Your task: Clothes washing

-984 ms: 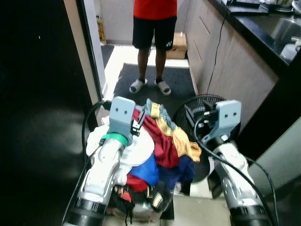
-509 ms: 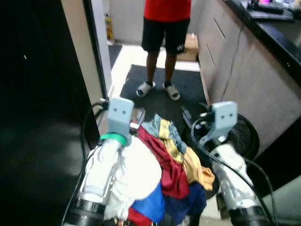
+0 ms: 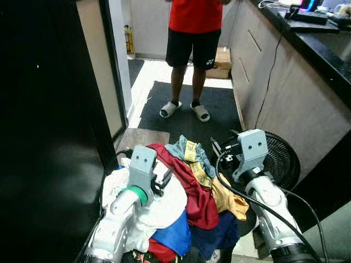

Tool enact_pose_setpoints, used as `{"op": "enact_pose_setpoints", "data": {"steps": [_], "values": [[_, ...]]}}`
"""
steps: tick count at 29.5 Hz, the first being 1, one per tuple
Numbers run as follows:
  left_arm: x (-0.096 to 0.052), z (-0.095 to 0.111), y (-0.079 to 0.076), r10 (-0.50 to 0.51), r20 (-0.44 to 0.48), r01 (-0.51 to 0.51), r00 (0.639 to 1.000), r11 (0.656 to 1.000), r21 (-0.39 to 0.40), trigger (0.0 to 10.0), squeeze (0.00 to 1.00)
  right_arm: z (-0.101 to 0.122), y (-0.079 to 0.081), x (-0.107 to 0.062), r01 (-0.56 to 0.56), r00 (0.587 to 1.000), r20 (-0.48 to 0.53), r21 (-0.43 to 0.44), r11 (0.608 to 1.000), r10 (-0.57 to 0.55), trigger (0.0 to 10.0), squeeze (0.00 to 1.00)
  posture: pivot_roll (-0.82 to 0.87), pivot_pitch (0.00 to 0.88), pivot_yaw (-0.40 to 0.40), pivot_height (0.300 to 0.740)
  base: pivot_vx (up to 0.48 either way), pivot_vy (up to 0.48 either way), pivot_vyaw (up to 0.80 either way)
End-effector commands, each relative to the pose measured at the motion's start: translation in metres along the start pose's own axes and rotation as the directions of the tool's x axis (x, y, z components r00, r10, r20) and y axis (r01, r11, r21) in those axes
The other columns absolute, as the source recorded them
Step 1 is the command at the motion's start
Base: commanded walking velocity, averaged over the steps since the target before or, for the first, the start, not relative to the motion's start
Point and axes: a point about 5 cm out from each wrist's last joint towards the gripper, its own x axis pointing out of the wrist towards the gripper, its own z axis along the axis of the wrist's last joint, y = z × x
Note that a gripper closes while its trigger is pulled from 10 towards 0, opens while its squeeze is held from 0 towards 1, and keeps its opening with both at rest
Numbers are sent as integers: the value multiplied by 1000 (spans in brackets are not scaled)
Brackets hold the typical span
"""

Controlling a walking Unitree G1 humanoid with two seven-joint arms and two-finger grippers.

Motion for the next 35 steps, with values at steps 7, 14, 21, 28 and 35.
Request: {"op": "enact_pose_setpoints", "data": {"steps": [7,14,21,28,35], "values": [[-6,-16,16,116,-21,-115,993,993,32,10000,0,-19,6,-11,-71,994,-83,26,997,73,10000,0,-8,74,33,740,0,0,0],[0,-5,10,137,54,-147,989,952,270,10000,0,-14,12,-2,-38,999,-31,26,999,39,10000,0,-16,83,31,740,0,0,0],[7,1,12,142,65,-154,988,953,260,10000,0,-22,49,18,-203,977,-54,47,978,205,10000,0,4,111,18,740,0,0,0],[7,11,17,176,107,-198,979,949,245,10000,0,-30,71,26,-313,941,-112,74,947,320,10000,0,51,138,-12,740,0,0,0],[2,10,22,205,110,-227,972,941,250,10000,0,-32,73,17,-334,935,-98,78,939,341,10000,0,64,160,-28,740,0,0,0]]}}
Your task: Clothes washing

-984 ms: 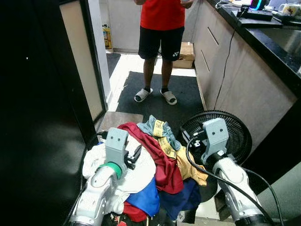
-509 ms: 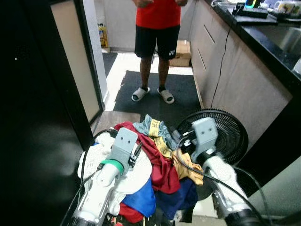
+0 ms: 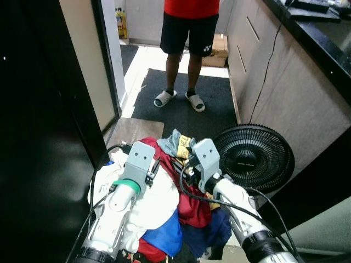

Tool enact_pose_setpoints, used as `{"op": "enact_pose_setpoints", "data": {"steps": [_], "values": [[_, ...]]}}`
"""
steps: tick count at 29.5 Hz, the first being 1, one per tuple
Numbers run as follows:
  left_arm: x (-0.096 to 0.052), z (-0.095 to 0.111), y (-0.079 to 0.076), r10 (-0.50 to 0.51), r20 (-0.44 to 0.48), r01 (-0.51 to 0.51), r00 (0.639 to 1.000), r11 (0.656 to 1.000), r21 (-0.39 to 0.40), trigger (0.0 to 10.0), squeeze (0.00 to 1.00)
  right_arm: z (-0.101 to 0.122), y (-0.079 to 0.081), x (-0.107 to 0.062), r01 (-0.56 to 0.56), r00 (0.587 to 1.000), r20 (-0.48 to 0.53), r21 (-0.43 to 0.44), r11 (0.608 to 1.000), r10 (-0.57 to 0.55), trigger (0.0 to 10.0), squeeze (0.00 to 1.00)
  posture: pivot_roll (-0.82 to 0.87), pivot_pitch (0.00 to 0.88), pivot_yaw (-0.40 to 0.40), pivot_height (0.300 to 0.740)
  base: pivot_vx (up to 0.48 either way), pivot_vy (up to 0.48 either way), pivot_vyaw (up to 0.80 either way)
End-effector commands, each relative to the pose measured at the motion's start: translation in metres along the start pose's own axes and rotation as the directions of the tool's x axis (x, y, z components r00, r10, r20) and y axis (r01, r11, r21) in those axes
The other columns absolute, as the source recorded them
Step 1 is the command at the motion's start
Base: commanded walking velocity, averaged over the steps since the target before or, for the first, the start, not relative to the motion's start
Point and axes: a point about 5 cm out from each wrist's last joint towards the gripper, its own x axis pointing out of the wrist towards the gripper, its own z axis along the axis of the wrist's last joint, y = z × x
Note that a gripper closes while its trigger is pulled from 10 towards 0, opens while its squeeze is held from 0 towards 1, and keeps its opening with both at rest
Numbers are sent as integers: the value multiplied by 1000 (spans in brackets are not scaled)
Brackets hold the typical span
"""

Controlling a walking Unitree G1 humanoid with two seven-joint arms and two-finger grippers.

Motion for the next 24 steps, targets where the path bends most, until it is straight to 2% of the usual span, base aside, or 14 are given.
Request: {"op": "enact_pose_setpoints", "data": {"steps": [1,3,4,7,8,10,11,13,19,22,24], "values": [[-5,-8,0,3,-30,-3,1000,1000,-3,10000,0,-6,-5,-7,24,1000,-11,-5,1000,-24,10000,0,55,165,-18,740,0,0,0],[-5,-8,-2,-9,-34,9,999,1000,-2,10000,0,-10,-18,-11,75,997,-24,-29,997,-75,10000,0,48,167,-10,740,0,0,0],[-5,-8,-2,-9,-34,9,999,1000,-2,10000,0,-10,-18,-11,75,997,-24,-29,997,-75,10000,0,48,167,-10,740,0,0,0],[-2,-7,-7,-34,-32,34,999,999,0,10000,0,-10,-41,-18,143,988,-39,-92,985,-147,10000,0,41,168,-4,740,0,0,0],[-2,-7,-7,-34,-32,34,999,999,0,10000,0,-10,-41,-18,143,988,-39,-92,985,-147,10000,0,41,168,-4,740,0,0,0],[1,-5,-11,-48,-25,48,999,999,-1,10000,0,-8,-61,-24,194,979,-41,-115,974,-200,10000,0,32,169,5,740,0,0,0],[1,-5,-11,-48,-25,48,999,999,-1,10000,0,-8,-61,-24,194,979,-41,-115,974,-200,10000,0,32,169,5,740,0,0,0],[3,-3,-13,-59,-21,59,998,998,-1,10000,0,-6,-75,-29,228,971,-43,-119,966,-235,10000,0,24,170,14,740,0,0,0],[3,-2,-13,-64,-20,64,998,998,-1,10000,0,-8,-77,-31,224,972,-53,-90,970,-230,10000,0,21,174,19,740,0,0,0],[3,-1,-13,-67,-21,67,998,998,2,10000,0,-15,-60,-20,127,988,-91,-21,992,-128,10000,0,32,185,20,740,0,0,0],[3,-2,-13,-67,-21,67,998,998,3,10000,0,-16,-56,-17,102,989,-103,-4,995,-102,10000,0,32,185,20,740,0,0,0]]}}
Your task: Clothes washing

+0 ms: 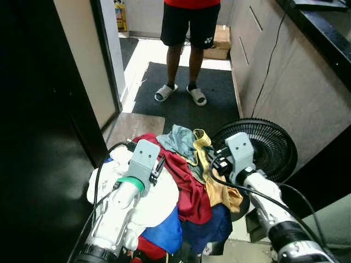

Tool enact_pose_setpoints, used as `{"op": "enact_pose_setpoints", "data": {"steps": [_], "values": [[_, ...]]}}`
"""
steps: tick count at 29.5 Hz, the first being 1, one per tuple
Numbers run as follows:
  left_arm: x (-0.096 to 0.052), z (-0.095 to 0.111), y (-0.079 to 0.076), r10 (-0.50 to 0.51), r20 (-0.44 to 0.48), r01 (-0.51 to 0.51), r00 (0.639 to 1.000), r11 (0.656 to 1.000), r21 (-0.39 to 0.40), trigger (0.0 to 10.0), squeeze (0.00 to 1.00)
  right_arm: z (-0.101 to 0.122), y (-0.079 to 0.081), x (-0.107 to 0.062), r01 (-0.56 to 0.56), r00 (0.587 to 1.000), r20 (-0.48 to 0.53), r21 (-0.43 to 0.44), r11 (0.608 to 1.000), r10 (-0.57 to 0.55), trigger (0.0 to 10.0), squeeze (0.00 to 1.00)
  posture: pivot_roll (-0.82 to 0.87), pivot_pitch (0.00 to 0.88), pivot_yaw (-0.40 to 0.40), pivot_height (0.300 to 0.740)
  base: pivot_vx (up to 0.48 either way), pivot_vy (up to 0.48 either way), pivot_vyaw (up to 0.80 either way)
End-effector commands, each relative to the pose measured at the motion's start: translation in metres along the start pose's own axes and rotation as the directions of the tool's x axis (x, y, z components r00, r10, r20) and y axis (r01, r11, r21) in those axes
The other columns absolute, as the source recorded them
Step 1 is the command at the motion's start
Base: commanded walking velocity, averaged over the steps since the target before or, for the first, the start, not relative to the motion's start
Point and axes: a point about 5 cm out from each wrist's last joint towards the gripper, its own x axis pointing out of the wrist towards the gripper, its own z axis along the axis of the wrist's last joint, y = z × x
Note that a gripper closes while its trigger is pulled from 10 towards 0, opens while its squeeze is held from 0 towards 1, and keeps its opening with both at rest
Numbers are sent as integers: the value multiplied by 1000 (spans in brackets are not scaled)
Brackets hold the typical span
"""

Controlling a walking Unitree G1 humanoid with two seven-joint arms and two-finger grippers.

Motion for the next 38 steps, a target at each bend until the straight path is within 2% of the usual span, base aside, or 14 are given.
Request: {"op": "enact_pose_setpoints", "data": {"steps": [1,6,11,20,21,22,23,25,30,38], "values": [[-3,-8,-3,-14,-39,14,999,1000,-1,10000,0,-9,7,1,-35,998,-47,28,999,36,10000,0,42,186,14,740,0,0,0],[-6,-9,0,3,-42,-4,999,1000,-3,10000,0,-20,17,2,-80,991,-100,49,996,84,10000,0,55,189,5,740,0,0,0],[-9,-12,3,20,-49,-20,999,1000,-3,10000,0,-34,36,-1,-210,962,-169,55,976,217,10000,0,64,189,-3,740,0,0,0],[-8,-12,3,25,-48,-25,999,1000,-4,10000,0,-42,41,-6,-244,946,-207,49,969,249,10000,0,62,187,-5,740,0,0,0],[-7,-11,3,25,-47,-25,999,1000,-5,10000,0,-42,40,-6,-239,949,-197,65,969,247,1176,0,59,186,-3,740,0,0,0],[-7,-11,3,25,-47,-25,999,1000,-5,10000,0,-42,40,-6,-239,949,-197,65,969,247,1176,0,59,186,-3,740,0,0,0],[-7,-11,2,24,-47,-25,999,1000,-5,10000,0,-39,40,-5,-231,955,-170,88,969,244,0,0,56,184,-1,740,0,0,0],[-6,-11,2,23,-47,-23,999,1000,-4,10000,0,-33,39,-3,-226,964,-108,144,963,242,0,0,52,182,1,740,0,0,0],[-5,-11,2,24,-48,-24,999,1000,-3,10000,0,-29,39,-2,-229,967,-73,172,958,244,0,0,52,183,2,740,0,0,0],[-6,-12,2,27,-54,-27,998,1000,1,10000,0,-18,34,-4,-224,975,46,271,936,219,0,0,50,184,6,740,0,0,0]]}}
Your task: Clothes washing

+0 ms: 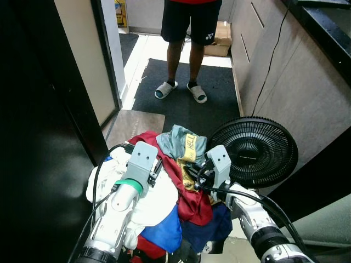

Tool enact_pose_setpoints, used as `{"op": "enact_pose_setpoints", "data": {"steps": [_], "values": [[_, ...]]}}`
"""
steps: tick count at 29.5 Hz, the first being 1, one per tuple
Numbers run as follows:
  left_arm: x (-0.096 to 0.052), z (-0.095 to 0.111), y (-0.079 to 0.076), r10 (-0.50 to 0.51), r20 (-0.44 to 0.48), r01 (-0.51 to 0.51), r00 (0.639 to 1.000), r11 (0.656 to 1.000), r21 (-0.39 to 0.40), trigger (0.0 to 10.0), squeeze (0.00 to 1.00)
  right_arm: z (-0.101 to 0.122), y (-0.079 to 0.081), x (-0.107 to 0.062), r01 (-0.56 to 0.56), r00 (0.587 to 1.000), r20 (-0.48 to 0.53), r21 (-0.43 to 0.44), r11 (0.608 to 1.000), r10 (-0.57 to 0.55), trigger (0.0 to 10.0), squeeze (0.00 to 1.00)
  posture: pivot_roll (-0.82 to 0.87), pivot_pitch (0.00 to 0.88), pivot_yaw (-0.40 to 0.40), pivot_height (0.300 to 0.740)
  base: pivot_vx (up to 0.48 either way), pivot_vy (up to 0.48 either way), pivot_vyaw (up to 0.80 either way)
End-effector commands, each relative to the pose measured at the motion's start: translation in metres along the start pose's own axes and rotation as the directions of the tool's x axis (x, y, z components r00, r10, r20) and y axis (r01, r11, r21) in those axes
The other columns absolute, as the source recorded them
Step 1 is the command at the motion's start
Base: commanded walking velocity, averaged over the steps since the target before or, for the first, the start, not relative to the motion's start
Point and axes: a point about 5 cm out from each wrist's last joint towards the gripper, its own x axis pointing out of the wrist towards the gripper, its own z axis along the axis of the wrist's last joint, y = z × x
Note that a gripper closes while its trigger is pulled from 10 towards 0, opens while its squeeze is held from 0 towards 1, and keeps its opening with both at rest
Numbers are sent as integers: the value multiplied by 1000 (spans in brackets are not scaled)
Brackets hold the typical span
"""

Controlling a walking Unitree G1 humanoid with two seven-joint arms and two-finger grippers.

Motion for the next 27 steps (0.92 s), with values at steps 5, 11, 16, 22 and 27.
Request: {"op": "enact_pose_setpoints", "data": {"steps": [5,11,16,22,27], "values": [[-2,-7,-1,0,-35,0,999,1000,-1,10000,0,2,-1,-6,7,998,61,88,996,-13,0,0,48,178,7,740,0,0,0],[-1,-7,0,2,-34,-2,999,1000,0,10000,0,23,-6,-8,31,981,188,140,990,-57,0,0,47,160,12,740,0,0,0],[0,-3,4,9,-21,-9,1000,1000,-5,10000,0,88,-20,-12,135,899,407,97,986,-163,0,0,36,135,28,740,0,0,0],[-1,7,9,11,12,-10,1000,1000,-18,10000,0,151,-35,-27,303,770,582,29,953,-263,10000,0,28,108,39,740,0,0,0],[-3,24,19,32,65,-30,997,999,-35,10000,0,204,-46,-54,476,615,717,-8,879,-327,10000,0,25,86,45,740,0,0,0]]}}
